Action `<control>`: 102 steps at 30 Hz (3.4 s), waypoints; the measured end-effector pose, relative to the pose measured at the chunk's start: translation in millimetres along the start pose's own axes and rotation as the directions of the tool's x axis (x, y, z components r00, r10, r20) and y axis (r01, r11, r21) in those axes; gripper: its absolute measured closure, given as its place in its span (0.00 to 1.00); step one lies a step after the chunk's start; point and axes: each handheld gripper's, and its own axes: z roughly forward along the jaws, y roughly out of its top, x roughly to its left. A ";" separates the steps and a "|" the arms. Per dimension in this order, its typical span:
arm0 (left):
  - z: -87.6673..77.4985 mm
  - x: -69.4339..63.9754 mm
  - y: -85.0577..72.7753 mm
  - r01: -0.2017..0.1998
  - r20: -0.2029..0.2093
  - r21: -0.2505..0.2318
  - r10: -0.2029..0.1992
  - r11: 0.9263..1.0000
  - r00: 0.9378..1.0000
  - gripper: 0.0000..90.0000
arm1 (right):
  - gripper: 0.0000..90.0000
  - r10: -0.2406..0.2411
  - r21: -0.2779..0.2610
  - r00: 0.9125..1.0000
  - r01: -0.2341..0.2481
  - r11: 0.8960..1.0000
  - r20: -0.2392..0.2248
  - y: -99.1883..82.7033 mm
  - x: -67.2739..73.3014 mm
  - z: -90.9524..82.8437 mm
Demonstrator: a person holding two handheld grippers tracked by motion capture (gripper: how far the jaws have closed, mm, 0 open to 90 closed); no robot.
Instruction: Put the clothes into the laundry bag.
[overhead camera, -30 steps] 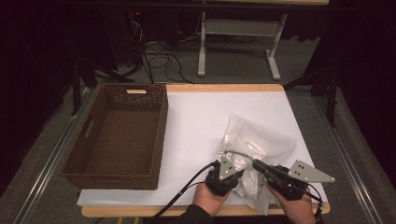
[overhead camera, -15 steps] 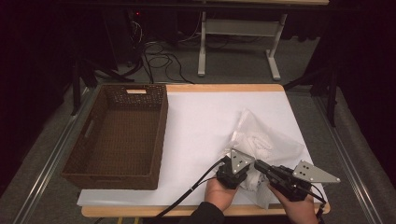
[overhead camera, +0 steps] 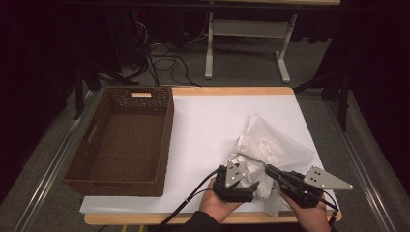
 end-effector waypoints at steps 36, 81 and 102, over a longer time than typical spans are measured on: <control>-15.7 -6.2 15.6 -0.064 -0.030 -0.027 0.063 0.998 0.998 0.91 | 1.00 0.000 0.017 1.000 0.001 1.000 -0.009 -2.4 5.0 6.6; -1.6 0.4 -1.4 0.041 -0.037 -0.007 -0.041 0.999 0.998 0.42 | 1.00 0.027 -0.014 1.000 -0.026 1.000 0.007 0.0 -5.0 -5.2; 41.3 -23.0 -0.2 0.038 0.014 0.022 -0.039 0.999 0.999 0.76 | 1.00 0.038 -0.015 0.999 -0.038 0.999 0.001 0.9 -2.5 -4.3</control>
